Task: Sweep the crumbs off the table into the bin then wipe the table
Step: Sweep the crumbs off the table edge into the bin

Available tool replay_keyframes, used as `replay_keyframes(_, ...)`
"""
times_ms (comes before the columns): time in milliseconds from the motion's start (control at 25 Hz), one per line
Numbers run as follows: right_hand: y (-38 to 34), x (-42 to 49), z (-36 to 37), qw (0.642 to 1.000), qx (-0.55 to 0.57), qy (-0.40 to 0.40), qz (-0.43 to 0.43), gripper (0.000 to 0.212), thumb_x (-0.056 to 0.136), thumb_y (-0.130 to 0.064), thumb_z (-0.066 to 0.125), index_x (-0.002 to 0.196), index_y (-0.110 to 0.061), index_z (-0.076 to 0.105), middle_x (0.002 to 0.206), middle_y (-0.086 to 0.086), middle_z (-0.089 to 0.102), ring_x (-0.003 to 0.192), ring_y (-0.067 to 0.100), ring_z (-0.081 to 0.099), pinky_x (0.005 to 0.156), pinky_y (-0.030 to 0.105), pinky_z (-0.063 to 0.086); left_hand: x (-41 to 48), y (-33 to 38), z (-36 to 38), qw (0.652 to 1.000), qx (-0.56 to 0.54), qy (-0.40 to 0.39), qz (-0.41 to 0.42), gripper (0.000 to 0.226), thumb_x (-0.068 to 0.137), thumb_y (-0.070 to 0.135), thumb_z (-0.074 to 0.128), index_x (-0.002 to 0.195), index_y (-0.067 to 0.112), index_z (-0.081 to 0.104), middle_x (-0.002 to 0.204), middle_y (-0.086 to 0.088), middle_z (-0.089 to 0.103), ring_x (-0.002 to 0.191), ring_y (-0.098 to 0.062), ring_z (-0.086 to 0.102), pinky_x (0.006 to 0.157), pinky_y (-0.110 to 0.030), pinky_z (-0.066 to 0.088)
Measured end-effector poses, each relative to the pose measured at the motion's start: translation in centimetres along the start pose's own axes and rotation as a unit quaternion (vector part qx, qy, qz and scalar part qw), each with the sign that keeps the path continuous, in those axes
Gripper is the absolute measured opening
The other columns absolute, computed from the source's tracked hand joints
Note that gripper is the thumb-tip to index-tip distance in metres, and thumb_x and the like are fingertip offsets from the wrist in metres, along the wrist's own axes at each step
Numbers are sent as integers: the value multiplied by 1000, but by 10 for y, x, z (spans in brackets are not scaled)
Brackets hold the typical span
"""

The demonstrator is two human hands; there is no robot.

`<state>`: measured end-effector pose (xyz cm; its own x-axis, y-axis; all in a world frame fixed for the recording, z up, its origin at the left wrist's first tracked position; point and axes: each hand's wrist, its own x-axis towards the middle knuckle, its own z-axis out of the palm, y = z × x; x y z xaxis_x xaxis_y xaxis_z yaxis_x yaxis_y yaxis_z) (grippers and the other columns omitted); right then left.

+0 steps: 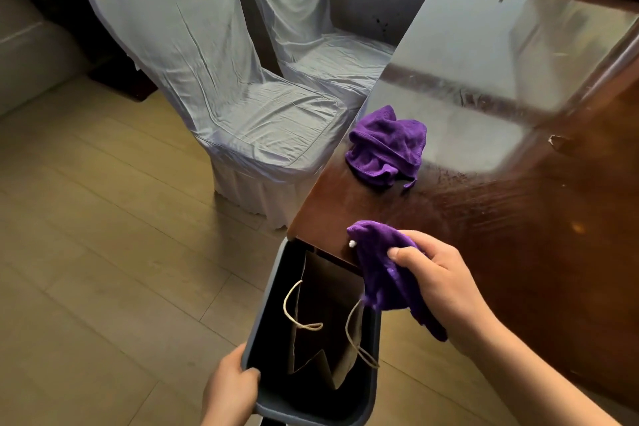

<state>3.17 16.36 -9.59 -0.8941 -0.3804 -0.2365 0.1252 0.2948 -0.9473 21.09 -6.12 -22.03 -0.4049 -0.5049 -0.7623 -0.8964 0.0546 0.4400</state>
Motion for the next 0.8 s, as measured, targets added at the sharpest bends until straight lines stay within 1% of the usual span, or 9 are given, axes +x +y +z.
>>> replay_keyframes(80,-4,-7,2,998,57,-12,17,21,85,-20,59,97,-23,76,84,8,76,71,20,69,65,36,52,-5,2,0,1000,3,1,11,39,74,3,48,94,32,66,69,-1,72,74,-23,68,72,-39,56)
replay_keyframes(200,-10,-9,-7,994,107,6,10,24,91,-8,53,95,-17,75,77,9,74,65,22,68,55,30,53,-11,0,1,1000,-2,1,19,38,75,2,50,91,32,66,68,-1,71,73,-23,67,69,-37,52)
replay_keyframes(320,-20,-4,-22,984,178,14,10,23,88,-14,54,99,-15,75,79,12,74,65,25,71,52,31,56,-15,-2,1,1000,-12,-3,19,36,75,1,51,88,31,66,70,-3,71,74,-24,67,70,-39,53)
replay_keyframes(400,-24,6,-32,984,172,36,-4,26,82,-21,58,100,-18,75,84,12,75,69,26,72,56,36,60,-17,-3,1,1000,-14,-5,21,36,75,2,51,90,31,66,71,-2,72,75,-23,67,70,-38,52)
replay_keyframes(480,-22,24,-40,992,83,87,-23,28,79,-26,60,102,-25,75,90,9,76,80,29,72,71,44,61,-16,-3,0,1000,-18,-9,18,36,75,2,50,89,31,65,70,0,72,75,-23,67,71,-37,52)
replay_keyframes(560,-17,38,-42,988,-81,125,-29,26,79,-25,64,102,-30,75,91,-1,77,87,27,71,81,45,58,-16,-5,-1,1000,-18,-7,17,36,75,2,50,88,31,66,68,0,71,74,-23,67,70,-37,51)
replay_keyframes(640,-8,36,-33,959,-254,111,-51,29,79,-23,68,106,-32,73,98,-4,76,91,23,68,83,39,54,-19,-7,-2,1000,-19,-5,19,37,74,1,51,89,32,66,69,1,72,75,-23,67,70,-37,52)
replay_keyframes(680,-5,29,-24,945,-304,92,-78,33,77,-24,69,110,-31,72,103,-3,75,93,22,68,84,38,54,-19,-8,-3,1000,-20,-4,20,38,74,1,52,90,32,66,68,1,72,75,-23,67,70,-37,52)
replay_keyframes(800,-4,8,2,944,-301,33,-129,42,72,-36,63,113,-31,71,105,-8,75,93,14,68,84,36,55,-18,-10,-5,1000,-21,-6,17,37,74,1,53,90,31,66,67,2,72,74,-23,68,74,-41,56)
